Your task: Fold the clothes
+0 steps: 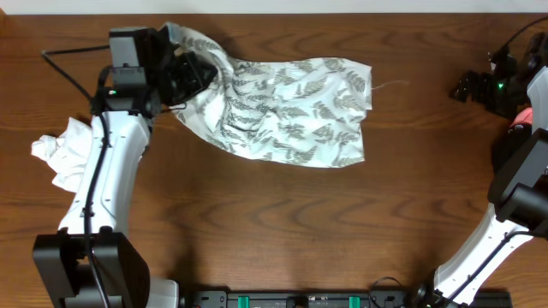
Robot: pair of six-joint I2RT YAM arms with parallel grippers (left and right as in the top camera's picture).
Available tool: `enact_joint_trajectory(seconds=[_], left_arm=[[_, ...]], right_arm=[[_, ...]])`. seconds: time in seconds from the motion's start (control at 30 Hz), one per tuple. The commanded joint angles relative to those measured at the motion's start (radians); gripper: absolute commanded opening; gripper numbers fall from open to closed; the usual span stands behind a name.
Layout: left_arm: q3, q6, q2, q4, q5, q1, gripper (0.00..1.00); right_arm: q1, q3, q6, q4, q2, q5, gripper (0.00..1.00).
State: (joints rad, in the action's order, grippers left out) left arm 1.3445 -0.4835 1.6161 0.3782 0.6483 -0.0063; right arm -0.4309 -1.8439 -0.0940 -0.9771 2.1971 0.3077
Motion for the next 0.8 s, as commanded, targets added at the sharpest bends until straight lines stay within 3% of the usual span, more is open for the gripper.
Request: enact_joint_trajectory(seconds=[0.0, 0.2, 0.37, 0.77], left_arm=[[0.046, -0.094, 0.004, -0.072, 0.029, -0.072, 0.06], [0.046, -0.174, 0.004, -0.160, -0.092, -0.252, 0.06], [0.046, -0.171, 0.018, -0.161, -0.319, -0.423, 0.06], [0.046, -0.143, 0.144, -0.230, -0.633, -0.672, 0.06]], right_arm=[[-0.003, -0.006, 0.042, -0.004, 0.002, 0.024, 0.99], [-0.003, -0.006, 0.049, -0.004, 0.002, 0.063, 0.99], [-0.002, -0.006, 0.057, -0.010, 0.002, 0.067, 0.98], [0.000, -0.006, 0.076, -0.021, 0.002, 0.067, 0.98]])
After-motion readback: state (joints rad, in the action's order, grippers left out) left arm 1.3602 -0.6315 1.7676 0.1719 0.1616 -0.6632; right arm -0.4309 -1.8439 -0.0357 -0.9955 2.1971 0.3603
